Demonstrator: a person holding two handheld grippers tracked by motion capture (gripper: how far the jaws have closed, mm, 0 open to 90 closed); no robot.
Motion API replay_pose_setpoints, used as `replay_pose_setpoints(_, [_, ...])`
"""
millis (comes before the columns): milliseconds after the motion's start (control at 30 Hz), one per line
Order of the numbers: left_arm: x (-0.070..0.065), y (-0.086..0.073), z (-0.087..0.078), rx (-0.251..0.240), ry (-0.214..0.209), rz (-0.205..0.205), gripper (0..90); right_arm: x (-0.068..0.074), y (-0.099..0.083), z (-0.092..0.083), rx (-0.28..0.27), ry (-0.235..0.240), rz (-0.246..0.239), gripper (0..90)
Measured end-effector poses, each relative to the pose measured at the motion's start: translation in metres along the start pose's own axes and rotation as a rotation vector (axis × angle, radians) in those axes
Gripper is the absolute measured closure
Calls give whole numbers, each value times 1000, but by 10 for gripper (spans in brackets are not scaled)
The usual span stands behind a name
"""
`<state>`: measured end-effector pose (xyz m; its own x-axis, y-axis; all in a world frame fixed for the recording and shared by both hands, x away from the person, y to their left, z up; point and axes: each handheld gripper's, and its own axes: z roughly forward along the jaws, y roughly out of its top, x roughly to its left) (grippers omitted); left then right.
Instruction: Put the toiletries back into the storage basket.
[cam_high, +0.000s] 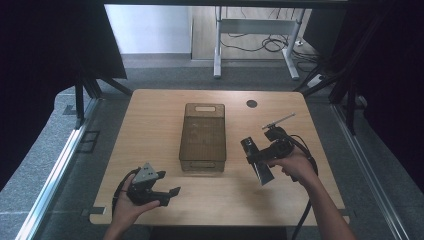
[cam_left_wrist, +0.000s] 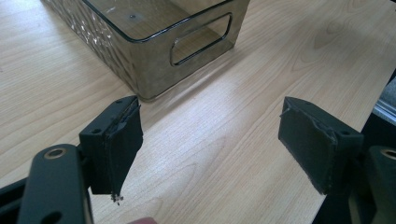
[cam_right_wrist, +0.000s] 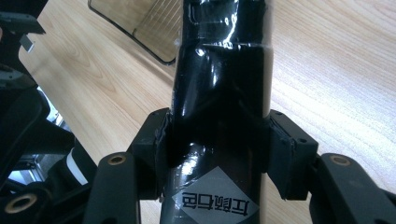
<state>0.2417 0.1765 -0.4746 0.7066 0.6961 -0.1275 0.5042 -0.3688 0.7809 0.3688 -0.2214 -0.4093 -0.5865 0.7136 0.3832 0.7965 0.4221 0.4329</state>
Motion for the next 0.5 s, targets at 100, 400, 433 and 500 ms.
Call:
replay_pose_setpoints(100, [-1,0,0,0,-1,3,220,1,4,-2,-7,4,1,462])
replay_pose_setpoints(400, [-1,1,-1,-1,-5,7,220,5,15,-9,-29,12,11,462])
replay_pose_setpoints(433, [-1,1,-1,-1,-7,7,220,6,16,-9,-29,14,9,463])
replay_pose_setpoints(500, [-1,1,0,2,-7,7,220,7,18,-9,-30,15,7,462])
